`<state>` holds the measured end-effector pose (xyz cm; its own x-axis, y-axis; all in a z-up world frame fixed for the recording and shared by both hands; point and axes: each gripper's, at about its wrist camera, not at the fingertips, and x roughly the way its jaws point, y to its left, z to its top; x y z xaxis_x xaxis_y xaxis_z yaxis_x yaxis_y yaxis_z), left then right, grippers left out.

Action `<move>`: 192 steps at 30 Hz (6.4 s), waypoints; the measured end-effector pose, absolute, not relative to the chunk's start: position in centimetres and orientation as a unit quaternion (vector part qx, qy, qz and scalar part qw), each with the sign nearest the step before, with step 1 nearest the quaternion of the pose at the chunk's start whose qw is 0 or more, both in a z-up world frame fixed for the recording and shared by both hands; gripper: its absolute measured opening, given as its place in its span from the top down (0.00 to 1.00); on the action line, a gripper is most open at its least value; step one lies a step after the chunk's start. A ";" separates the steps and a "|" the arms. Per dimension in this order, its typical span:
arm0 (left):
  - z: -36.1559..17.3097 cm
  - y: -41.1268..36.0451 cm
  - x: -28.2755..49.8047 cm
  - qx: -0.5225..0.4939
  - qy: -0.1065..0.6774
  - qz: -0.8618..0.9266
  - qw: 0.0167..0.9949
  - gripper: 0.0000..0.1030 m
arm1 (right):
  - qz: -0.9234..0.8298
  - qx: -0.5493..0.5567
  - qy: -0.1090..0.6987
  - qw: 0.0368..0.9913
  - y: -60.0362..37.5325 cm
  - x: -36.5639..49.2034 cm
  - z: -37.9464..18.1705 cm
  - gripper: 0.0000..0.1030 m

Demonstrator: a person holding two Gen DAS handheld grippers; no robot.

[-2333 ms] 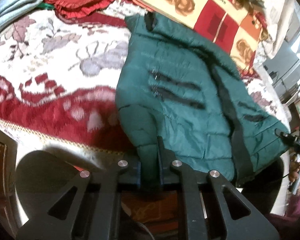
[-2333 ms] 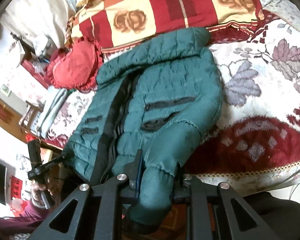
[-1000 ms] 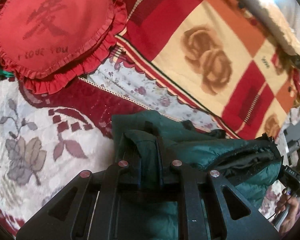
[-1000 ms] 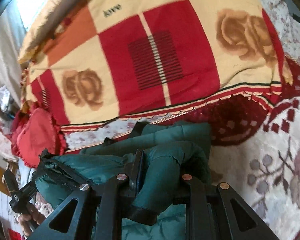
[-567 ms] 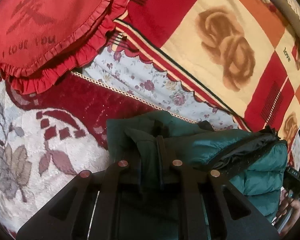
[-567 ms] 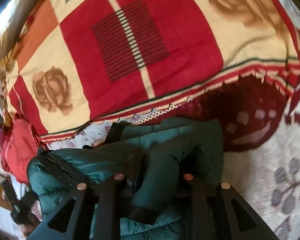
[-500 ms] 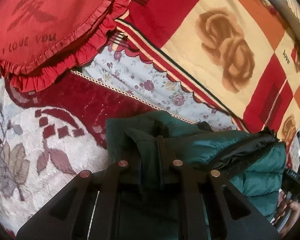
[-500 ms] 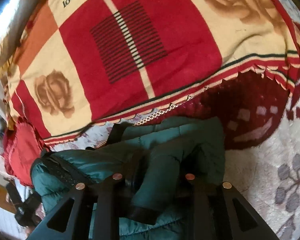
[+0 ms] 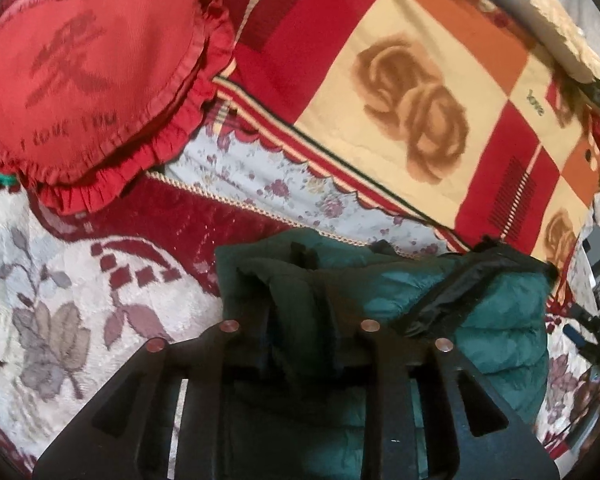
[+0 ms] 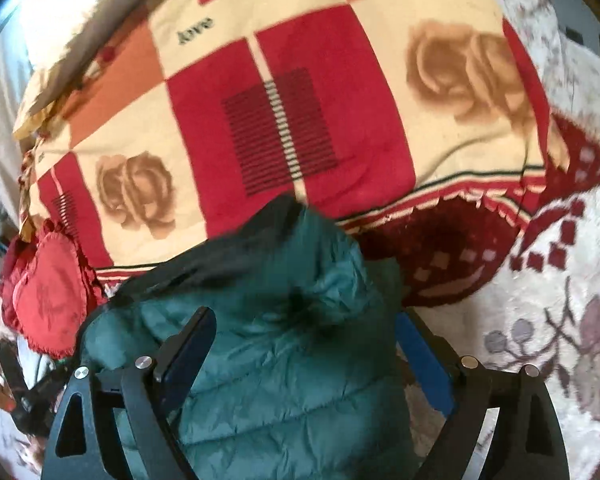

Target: Fold large clothes

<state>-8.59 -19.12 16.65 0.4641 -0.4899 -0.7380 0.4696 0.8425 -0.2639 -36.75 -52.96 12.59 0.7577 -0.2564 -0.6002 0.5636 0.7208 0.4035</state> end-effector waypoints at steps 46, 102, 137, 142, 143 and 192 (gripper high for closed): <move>11.1 -25.6 -8.3 0.085 0.416 -0.255 0.869 0.26 | -0.194 0.126 0.380 0.896 -46.0 -19.2 6.2 0.07; 10.7 -11.9 -17.1 0.010 0.472 -0.272 0.838 0.22 | -0.259 0.221 0.351 0.872 -46.6 -43.1 6.7 0.00; 13.1 -13.7 -25.6 0.083 0.388 -0.264 0.879 0.22 | -0.279 0.125 0.336 0.891 -37.1 -42.7 7.7 0.00; 12.9 -14.1 -25.7 0.091 0.385 -0.267 0.879 0.22 | -0.280 0.118 0.337 0.891 -37.5 -42.7 7.7 0.00; 12.8 -14.0 -25.4 0.086 0.387 -0.269 0.878 0.22 | -0.282 0.120 0.335 0.891 -38.0 -42.9 7.7 0.00; 12.4 -10.3 -19.3 -0.050 0.475 -0.397 0.784 0.69 | -0.134 0.302 0.294 0.897 -45.9 -46.1 6.3 0.73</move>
<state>-19.33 -10.32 12.43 0.2330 -0.6703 -0.7046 0.5753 0.6791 -0.4558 -46.10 -45.88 6.28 0.7918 -0.0630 -0.6075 0.4174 0.7819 0.4630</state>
